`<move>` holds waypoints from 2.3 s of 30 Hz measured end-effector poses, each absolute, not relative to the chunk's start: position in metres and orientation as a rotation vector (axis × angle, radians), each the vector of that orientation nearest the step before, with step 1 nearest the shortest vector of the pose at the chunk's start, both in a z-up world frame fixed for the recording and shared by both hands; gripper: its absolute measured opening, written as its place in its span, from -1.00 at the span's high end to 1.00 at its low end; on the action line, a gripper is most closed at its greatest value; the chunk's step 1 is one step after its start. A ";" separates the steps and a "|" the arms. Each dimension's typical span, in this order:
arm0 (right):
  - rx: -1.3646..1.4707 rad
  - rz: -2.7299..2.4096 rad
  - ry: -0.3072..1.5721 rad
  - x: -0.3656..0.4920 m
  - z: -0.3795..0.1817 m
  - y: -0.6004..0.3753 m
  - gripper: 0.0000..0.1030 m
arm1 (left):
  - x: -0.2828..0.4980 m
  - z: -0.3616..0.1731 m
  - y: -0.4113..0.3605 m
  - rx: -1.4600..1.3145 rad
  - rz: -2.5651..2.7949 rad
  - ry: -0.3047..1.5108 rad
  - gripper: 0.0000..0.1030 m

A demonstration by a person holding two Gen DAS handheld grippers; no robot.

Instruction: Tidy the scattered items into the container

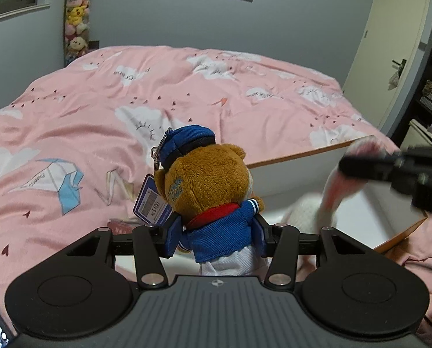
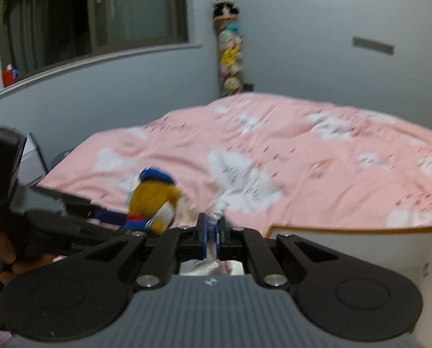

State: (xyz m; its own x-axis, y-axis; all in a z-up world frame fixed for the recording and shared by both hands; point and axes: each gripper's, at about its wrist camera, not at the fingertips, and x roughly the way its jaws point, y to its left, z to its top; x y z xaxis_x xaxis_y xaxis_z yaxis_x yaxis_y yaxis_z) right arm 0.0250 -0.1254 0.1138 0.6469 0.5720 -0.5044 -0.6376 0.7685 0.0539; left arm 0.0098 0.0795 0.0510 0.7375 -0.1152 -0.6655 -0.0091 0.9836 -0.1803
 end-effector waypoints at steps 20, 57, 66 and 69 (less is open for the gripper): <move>-0.098 0.382 0.686 0.062 0.079 -0.190 0.88 | 0.057 0.005 -0.009 -0.092 -0.392 0.734 -0.11; 0.083 0.349 0.966 0.090 0.005 -0.207 -0.07 | 0.076 -0.045 -0.018 -0.066 -0.325 0.951 0.14; 0.106 0.333 1.037 0.109 -0.022 -0.200 0.32 | 0.076 -0.047 -0.015 -0.080 -0.332 0.947 0.15; 0.088 0.343 0.996 0.105 -0.006 -0.204 0.63 | 0.075 -0.046 -0.014 -0.083 -0.339 0.939 0.17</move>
State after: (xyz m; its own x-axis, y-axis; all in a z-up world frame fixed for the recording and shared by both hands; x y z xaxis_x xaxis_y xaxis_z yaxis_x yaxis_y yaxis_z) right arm 0.1048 -0.2039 -0.0059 0.4947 0.3226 -0.8070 -0.2432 0.9428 0.2278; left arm 0.0749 -0.0144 -0.0462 0.5423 -0.3207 -0.7766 0.2489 0.9441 -0.2160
